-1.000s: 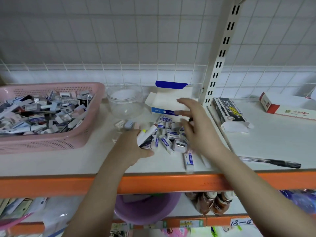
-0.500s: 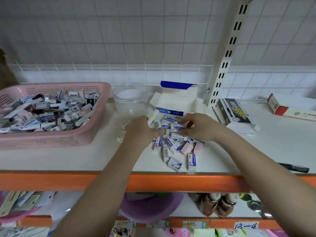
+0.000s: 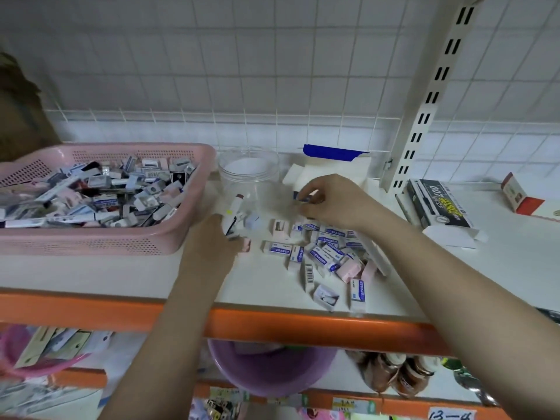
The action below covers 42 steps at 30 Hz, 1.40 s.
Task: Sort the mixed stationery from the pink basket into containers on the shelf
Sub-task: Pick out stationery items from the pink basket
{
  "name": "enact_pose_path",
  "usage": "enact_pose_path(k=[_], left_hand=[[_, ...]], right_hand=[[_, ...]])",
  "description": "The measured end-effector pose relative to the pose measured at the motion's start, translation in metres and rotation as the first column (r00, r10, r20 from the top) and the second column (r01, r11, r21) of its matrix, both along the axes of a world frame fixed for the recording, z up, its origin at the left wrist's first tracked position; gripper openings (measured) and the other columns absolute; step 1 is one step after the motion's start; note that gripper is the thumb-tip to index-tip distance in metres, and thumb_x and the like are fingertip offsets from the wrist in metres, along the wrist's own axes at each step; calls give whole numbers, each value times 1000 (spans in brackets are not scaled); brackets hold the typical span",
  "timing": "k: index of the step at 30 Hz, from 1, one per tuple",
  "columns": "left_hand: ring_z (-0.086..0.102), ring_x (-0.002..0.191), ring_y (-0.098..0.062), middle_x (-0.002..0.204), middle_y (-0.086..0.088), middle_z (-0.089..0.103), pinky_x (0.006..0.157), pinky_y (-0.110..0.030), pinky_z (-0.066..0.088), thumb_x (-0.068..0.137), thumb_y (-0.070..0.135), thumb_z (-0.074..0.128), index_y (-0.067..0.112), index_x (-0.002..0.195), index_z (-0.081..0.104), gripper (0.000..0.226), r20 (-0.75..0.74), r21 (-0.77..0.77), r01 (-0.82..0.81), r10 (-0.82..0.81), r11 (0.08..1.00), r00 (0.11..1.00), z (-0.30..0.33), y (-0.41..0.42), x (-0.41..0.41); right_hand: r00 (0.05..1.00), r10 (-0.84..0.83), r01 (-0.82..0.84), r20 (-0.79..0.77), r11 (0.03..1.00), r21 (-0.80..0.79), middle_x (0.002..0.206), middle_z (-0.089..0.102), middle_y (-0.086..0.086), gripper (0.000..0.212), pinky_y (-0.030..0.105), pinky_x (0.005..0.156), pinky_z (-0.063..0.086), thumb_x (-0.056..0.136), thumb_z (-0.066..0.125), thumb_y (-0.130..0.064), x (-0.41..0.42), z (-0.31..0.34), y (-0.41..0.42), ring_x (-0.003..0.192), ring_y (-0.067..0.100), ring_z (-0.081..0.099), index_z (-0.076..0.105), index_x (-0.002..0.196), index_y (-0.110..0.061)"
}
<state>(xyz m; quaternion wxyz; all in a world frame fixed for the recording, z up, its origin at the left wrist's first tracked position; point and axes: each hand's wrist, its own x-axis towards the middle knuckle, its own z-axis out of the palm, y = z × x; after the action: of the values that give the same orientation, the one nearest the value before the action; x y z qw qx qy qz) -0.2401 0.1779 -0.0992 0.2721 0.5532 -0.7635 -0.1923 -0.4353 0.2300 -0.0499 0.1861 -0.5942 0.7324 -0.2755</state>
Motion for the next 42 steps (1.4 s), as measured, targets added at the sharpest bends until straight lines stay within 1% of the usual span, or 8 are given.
enact_pose_path(k=[9,13,17,21,27,30,34,42], left_hand=[[45,62,-11,67,5,45,51,-19,29,76,39,75,20,69,49,32,-113,94,337,-326,937,939,10,59,-34],[46,70,0,81,14,47,59,-18,34,74,39,77,22,115,53,50,-35,239,400,-404,885,914,-5,75,-53],[41,69,2,80,17,41,59,-17,33,79,29,74,22,120,52,47,-46,223,380,-380,898,924,-5,68,-48],[45,58,-2,73,9,46,46,-10,36,82,22,71,20,94,50,24,-85,280,383,-375,880,923,-4,63,-38],[55,76,-9,89,8,55,59,-17,40,81,34,71,20,110,54,36,-117,350,468,-458,811,881,-2,64,-43],[47,63,-13,71,4,49,52,-24,29,84,31,68,17,83,51,22,-8,191,316,-320,929,947,9,37,-45],[54,74,-23,84,-8,60,63,-27,36,80,29,73,4,98,59,34,105,134,203,-217,970,970,17,-15,-59],[61,82,-29,85,-8,60,63,-29,39,81,11,62,9,90,56,11,209,58,87,-97,995,973,-3,-36,-36]], right_hand=[[938,-72,200,-338,911,360,103,61,1,36,27,75,41,85,60,-50,-20,20,67,93,18,56,64,101,-18],[967,-159,230,-201,887,401,94,63,-5,46,28,72,43,83,51,-64,-6,-6,94,88,17,59,58,107,-26],[905,-231,346,-358,889,301,115,62,8,55,31,78,42,86,51,-60,4,-35,87,107,27,56,51,123,-19],[938,-287,330,-195,909,253,102,63,4,41,29,76,44,83,64,-44,1,-38,90,97,22,58,56,111,-15],[954,-295,298,-44,940,163,79,59,-7,21,18,56,38,80,70,-32,-2,-34,97,73,10,54,55,90,-23],[936,-348,341,55,935,101,69,58,-11,16,10,43,35,80,70,-29,-10,-26,96,62,8,53,57,84,-22],[923,-372,379,100,924,-58,67,60,-7,11,7,39,33,83,66,-26,-22,-4,86,55,7,50,60,86,-17],[983,-93,89,161,996,32,54,59,-19,18,3,39,32,83,69,-20,-4,14,31,49,-4,51,64,96,-9]])
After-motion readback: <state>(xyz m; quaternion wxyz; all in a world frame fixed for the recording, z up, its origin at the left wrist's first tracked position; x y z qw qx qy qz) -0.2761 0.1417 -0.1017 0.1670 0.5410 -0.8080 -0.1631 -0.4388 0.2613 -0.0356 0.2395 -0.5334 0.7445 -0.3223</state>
